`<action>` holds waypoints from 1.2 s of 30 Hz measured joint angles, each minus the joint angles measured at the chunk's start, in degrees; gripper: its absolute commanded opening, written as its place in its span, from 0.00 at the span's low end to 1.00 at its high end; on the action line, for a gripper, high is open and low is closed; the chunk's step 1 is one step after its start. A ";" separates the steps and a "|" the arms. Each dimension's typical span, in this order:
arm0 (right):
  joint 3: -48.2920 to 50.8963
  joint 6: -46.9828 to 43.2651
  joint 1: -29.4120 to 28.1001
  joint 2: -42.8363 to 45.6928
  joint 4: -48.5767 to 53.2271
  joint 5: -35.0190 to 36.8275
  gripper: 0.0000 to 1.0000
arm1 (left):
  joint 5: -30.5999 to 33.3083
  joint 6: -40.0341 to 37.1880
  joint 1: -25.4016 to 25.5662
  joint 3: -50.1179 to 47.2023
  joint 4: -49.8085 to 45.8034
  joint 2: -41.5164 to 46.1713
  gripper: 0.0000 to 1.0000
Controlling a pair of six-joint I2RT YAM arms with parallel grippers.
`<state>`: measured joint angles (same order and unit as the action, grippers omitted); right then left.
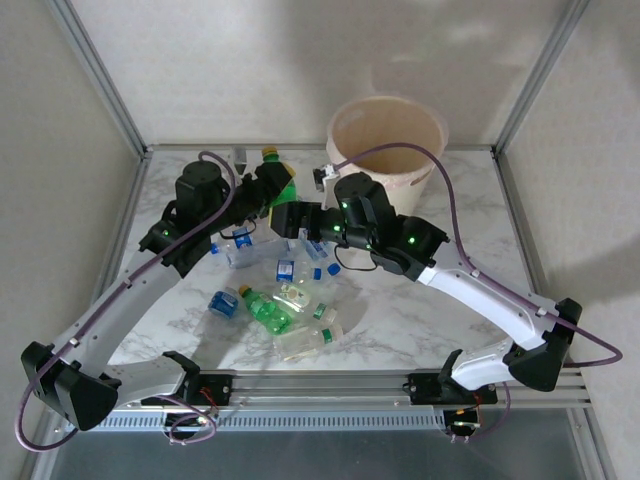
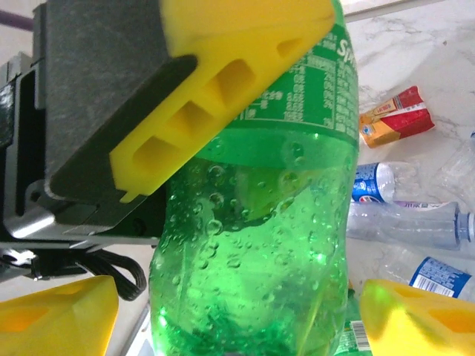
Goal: Put the plastic bottles in the bin
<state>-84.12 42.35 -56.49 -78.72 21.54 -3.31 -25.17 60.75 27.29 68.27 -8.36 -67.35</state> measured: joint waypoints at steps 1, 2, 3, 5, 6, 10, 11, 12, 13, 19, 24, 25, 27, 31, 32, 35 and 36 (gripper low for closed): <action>0.00 0.17 0.02 0.00 0.02 0.02 0.82 | -0.37 0.13 0.00 0.00 0.17 0.00 0.63; 0.00 0.42 0.17 0.00 0.02 -0.04 0.81 | -0.81 0.22 0.00 0.00 0.50 0.00 0.63; 0.00 0.57 0.31 0.00 0.02 -0.24 0.81 | -1.20 0.39 0.00 0.00 0.83 0.00 0.63; 0.02 0.68 0.72 0.00 0.00 -0.68 0.81 | -2.08 0.70 0.00 0.00 1.75 0.00 0.63; 0.02 0.79 1.07 0.00 0.00 -0.92 0.81 | -2.45 0.83 0.02 0.00 2.29 0.00 0.63; 0.02 0.94 2.05 0.00 -0.81 -2.64 0.84 | -3.04 1.27 0.07 0.00 4.07 -0.07 0.64; 0.04 0.96 2.36 0.00 -0.98 -3.02 0.84 | -3.39 1.49 0.07 -0.02 4.59 -0.13 0.64; 0.09 0.96 2.67 0.00 -1.25 -3.43 0.84 | -3.67 1.88 0.04 -0.04 5.35 -0.28 0.64; 0.11 0.98 2.86 0.00 -1.49 -3.80 0.83 | -3.89 2.19 0.04 -0.11 6.05 -0.46 0.64; 1.11 1.55 4.13 0.35 -3.67 -5.88 0.67 | -5.53 4.07 0.35 -0.57 10.19 -2.12 0.64; 1.53 1.75 5.07 0.44 -4.31 -6.84 0.56 | -5.99 5.11 0.50 -0.57 11.80 -3.39 0.74; 1.70 1.81 5.31 0.52 -4.42 -6.84 0.55 | -6.19 5.40 0.55 -0.57 12.15 -3.56 0.83; 2.03 1.86 6.05 0.61 -4.42 -6.82 0.55 | -6.56 5.55 0.76 -0.57 12.92 -3.74 0.99; 2.05 1.73 7.76 0.63 -3.82 -5.95 0.53 | -6.12 5.09 1.03 -0.28 12.98 -3.82 0.99; 1.88 1.51 8.20 0.63 -3.28 -5.62 0.52 | -5.57 4.70 1.03 0.50 12.17 -4.09 0.99; 0.17 0.37 9.79 0.63 -0.13 -4.13 0.52 | -2.36 1.64 1.03 6.75 7.02 -6.49 1.00; -0.83 0.00 10.45 0.63 1.01 -3.28 0.52 | -0.98 0.31 1.01 8.85 5.25 -7.08 0.99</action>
<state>-84.95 42.35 -46.04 -78.08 22.55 -6.59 -26.15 61.06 28.29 77.12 -3.11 -74.43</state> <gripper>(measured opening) 0.608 0.993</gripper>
